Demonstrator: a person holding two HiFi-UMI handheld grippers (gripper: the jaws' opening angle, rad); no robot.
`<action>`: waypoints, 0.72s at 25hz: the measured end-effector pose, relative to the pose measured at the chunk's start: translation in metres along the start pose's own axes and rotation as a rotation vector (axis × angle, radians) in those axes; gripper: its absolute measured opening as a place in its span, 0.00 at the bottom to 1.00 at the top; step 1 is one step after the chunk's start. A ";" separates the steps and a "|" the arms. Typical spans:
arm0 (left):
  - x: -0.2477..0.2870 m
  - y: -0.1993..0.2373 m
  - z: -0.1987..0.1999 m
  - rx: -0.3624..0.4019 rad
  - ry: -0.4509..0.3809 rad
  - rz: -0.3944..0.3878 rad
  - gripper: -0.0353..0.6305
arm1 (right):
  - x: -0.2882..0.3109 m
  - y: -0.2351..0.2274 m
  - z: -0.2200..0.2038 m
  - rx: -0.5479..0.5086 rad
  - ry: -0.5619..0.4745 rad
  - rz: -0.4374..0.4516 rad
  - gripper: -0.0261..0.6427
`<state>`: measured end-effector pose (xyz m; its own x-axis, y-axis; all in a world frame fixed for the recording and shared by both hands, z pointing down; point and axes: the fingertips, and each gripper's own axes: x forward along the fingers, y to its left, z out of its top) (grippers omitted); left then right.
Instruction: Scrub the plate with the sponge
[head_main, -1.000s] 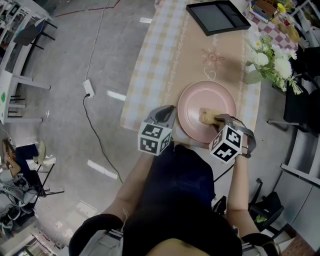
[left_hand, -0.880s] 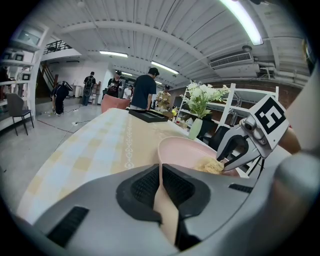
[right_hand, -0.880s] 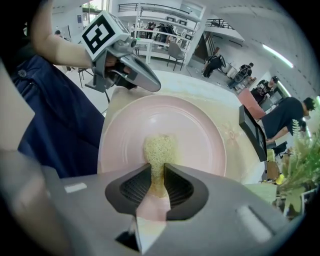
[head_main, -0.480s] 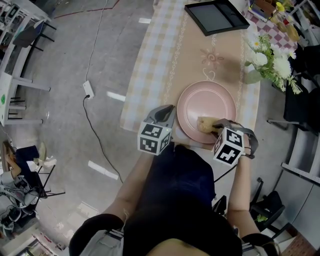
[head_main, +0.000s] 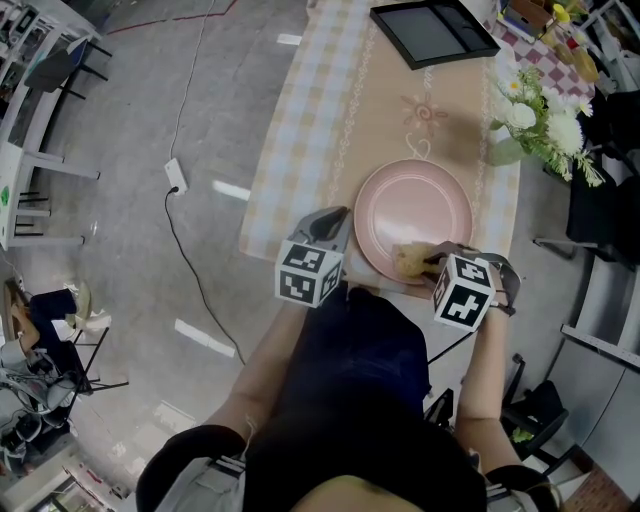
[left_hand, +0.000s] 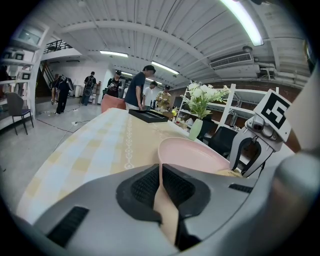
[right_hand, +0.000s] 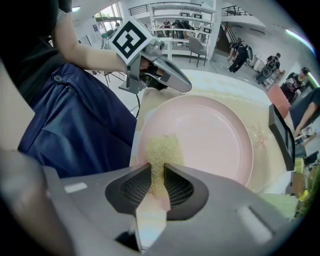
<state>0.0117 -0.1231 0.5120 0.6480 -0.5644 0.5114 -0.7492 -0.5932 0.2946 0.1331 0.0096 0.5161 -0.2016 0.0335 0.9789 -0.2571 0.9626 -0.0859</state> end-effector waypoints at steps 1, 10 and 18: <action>0.000 0.000 0.000 0.001 0.000 0.000 0.09 | 0.000 0.000 -0.001 -0.001 0.003 0.002 0.16; 0.001 0.001 0.001 0.002 -0.002 0.004 0.09 | -0.005 0.008 0.006 -0.027 -0.014 0.039 0.16; 0.001 0.002 0.001 0.002 0.000 0.008 0.09 | -0.018 -0.005 0.001 -0.028 -0.027 -0.042 0.16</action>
<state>0.0113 -0.1259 0.5121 0.6422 -0.5691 0.5135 -0.7539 -0.5902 0.2887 0.1367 0.0038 0.4983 -0.2162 -0.0142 0.9762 -0.2394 0.9702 -0.0389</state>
